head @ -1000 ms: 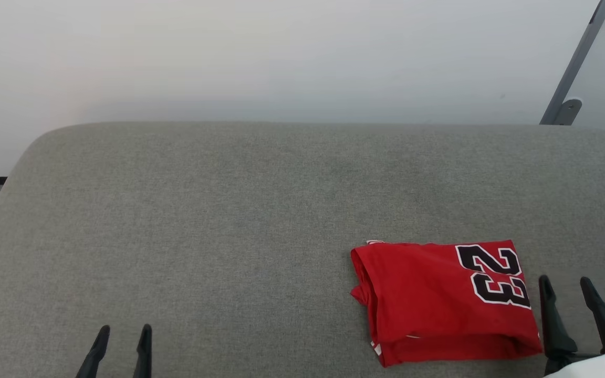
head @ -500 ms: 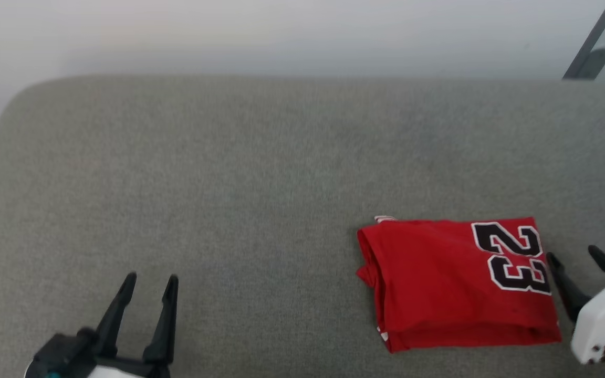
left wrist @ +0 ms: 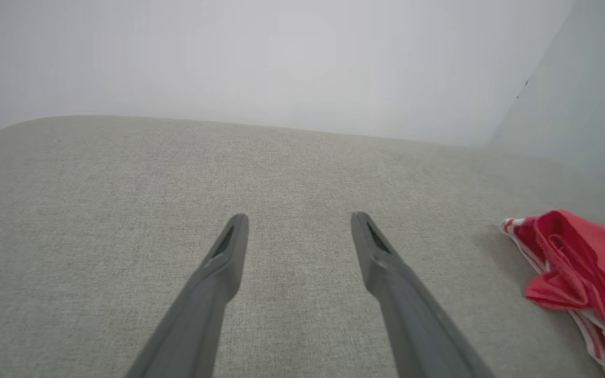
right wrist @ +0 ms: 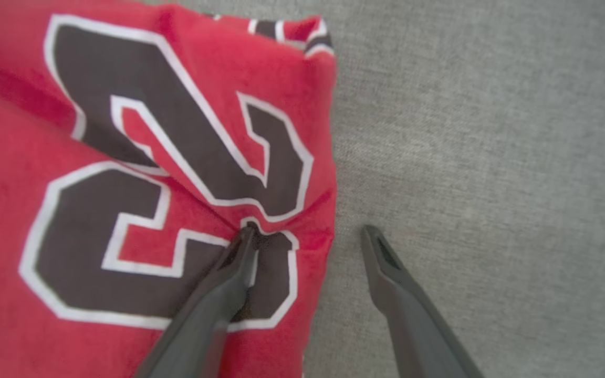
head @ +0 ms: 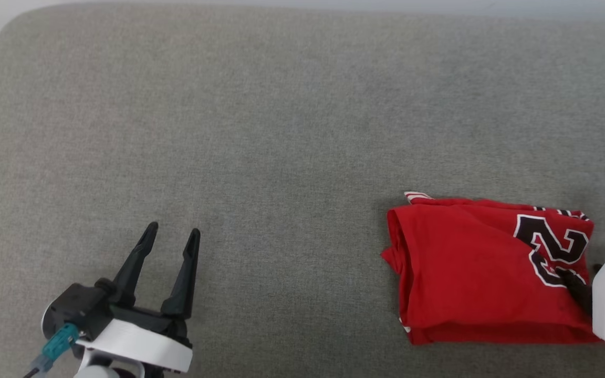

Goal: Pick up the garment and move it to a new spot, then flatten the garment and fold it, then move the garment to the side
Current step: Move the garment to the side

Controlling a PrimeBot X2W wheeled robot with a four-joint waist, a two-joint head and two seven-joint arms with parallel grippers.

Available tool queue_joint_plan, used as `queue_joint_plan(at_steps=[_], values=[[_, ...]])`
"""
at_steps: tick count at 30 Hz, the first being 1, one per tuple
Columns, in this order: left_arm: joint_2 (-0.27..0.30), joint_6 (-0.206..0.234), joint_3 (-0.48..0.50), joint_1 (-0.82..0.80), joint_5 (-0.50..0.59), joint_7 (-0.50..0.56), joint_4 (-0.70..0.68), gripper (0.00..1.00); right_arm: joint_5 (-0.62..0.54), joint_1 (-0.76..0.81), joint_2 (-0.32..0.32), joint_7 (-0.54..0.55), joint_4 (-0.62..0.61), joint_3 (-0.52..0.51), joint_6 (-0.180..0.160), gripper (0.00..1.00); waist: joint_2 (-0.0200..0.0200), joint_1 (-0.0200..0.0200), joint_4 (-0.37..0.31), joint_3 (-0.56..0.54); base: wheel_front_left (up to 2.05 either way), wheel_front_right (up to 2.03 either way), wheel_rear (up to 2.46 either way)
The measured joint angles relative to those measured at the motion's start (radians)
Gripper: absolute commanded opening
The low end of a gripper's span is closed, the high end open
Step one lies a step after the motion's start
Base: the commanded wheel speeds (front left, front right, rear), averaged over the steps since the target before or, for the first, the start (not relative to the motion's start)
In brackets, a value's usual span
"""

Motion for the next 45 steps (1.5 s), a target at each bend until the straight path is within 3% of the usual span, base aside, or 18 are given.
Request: queue_joint_plan(at_steps=[1, 2, 4, 10, 14, 23, 31, 45], values=[[0.004, 0.000, -0.005, -0.006, 0.000, 0.000, 0.003, 1.00, 0.004, -0.003, 0.005, 0.005, -0.002, -0.005, 0.000, 1.00, 0.0000, 0.0000, 0.005, 0.007, 0.00, 0.00, 0.00], [0.005, 0.000, -0.011, -0.015, -0.002, 0.000, 0.007, 1.00, 0.003, -0.004, 0.010, 0.006, -0.003, -0.010, 0.000, 0.82, 0.0000, -0.0001, 0.009, 0.014, 0.00, 0.00, 0.00], [0.008, 0.000, -0.019, -0.025, -0.009, 0.000, 0.018, 1.00, 0.002, -0.009, 0.020, 0.009, -0.007, -0.012, -0.001, 0.00, 0.0000, 0.0000, 0.013, 0.024, 0.00, 0.00, 0.00], [0.025, 0.000, -0.035, -0.041, -0.025, 0.000, 0.021, 1.00, -0.019, -0.026, 0.081, -0.084, 0.001, -0.035, 0.001, 0.00, 0.0000, 0.0000, -0.026, 0.025, 0.00, 0.00, 0.00], [0.053, 0.000, -0.075, -0.078, -0.044, 0.000, 0.006, 1.00, -0.038, -0.055, 0.085, -0.149, 0.017, -0.095, 0.001, 0.00, 0.0000, 0.0000, -0.077, 0.032, 0.00, 0.00, 0.00], [0.155, 0.000, -0.198, -0.332, -0.043, 0.000, -0.017, 1.00, -0.111, -0.189, 0.075, -0.270, 0.091, -0.356, 0.000, 0.00, 0.0000, 0.0000, -0.173, 0.139, 0.00, 0.00, 0.00], [0.212, 0.000, -0.293, -0.609, -0.025, 0.000, -0.048, 1.00, -0.221, -0.402, 0.053, -0.442, 0.253, -0.591, 0.000, 0.00, 0.0000, 0.0000, -0.230, 0.282, 0.00, 0.00, 0.00], [0.275, 0.000, -0.331, -0.758, -0.027, 0.000, -0.086, 1.00, -0.470, -0.660, 0.077, -0.654, 0.516, -0.678, 0.000, 0.00, -0.0001, 0.0000, -0.284, 0.416, 0.00, 0.00, 0.00]])
